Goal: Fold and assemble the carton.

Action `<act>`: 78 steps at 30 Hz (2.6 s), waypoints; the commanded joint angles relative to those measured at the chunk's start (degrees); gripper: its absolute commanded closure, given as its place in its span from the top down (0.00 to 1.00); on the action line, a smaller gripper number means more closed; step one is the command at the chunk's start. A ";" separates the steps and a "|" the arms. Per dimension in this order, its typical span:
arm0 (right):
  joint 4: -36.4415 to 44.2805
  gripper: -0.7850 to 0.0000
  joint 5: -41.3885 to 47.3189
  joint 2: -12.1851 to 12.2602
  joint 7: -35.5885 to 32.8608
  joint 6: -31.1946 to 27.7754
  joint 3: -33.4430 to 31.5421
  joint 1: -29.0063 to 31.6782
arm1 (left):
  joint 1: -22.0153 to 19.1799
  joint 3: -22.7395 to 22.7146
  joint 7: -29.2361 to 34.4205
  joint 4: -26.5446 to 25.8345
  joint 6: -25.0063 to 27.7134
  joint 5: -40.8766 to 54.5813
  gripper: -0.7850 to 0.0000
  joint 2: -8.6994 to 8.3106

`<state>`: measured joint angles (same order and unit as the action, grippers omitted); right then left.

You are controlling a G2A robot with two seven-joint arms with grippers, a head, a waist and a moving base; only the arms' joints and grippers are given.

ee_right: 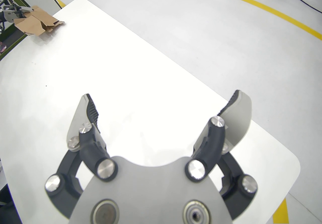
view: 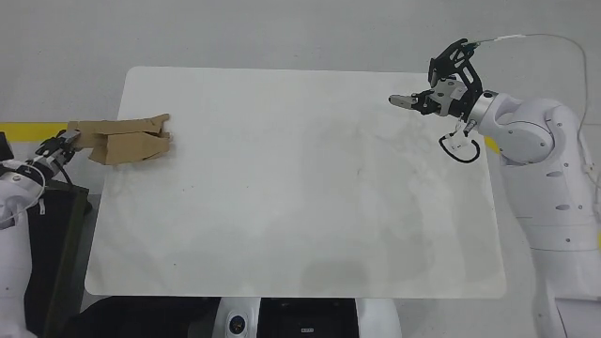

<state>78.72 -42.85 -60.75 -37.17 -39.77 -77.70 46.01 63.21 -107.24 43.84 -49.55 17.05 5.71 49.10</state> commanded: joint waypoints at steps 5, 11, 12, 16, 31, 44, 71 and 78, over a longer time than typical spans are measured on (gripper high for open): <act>0.00 1.00 0.00 0.00 0.00 0.00 0.00 0.00 | -1.08 -0.30 0.73 -2.72 1.11 1.53 0.00 -0.25; 0.00 1.00 0.00 0.00 0.00 0.00 0.00 0.00 | -3.82 0.51 2.10 -4.44 2.81 2.76 0.00 -0.42; 0.00 1.00 0.00 0.00 0.00 0.00 0.00 0.00 | -4.64 0.95 2.56 -4.48 3.36 3.15 0.00 -0.40; 0.00 1.00 0.00 0.00 0.00 0.00 0.00 0.00 | -9.41 3.77 2.71 -3.30 6.22 2.21 0.00 -0.22; 0.00 1.00 0.00 0.00 0.00 0.00 0.00 0.00 | -31.39 22.48 10.56 6.14 11.63 6.97 0.00 4.31; 0.00 1.00 0.00 0.00 0.00 0.00 0.00 0.00 | -36.89 34.85 20.50 6.98 15.22 9.03 0.00 8.15; -1.22 1.00 7.75 0.04 -2.37 -1.39 1.07 1.57 | -34.52 50.20 31.12 -9.77 12.29 17.07 0.00 10.18; -6.91 1.00 29.10 -0.94 -12.40 -6.82 8.60 -0.69 | -34.78 52.94 31.49 -11.05 11.91 18.23 0.00 9.56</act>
<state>72.83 -18.23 -61.52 -48.30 -45.85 -70.29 45.68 28.51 -54.69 75.38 -60.61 28.92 23.84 58.75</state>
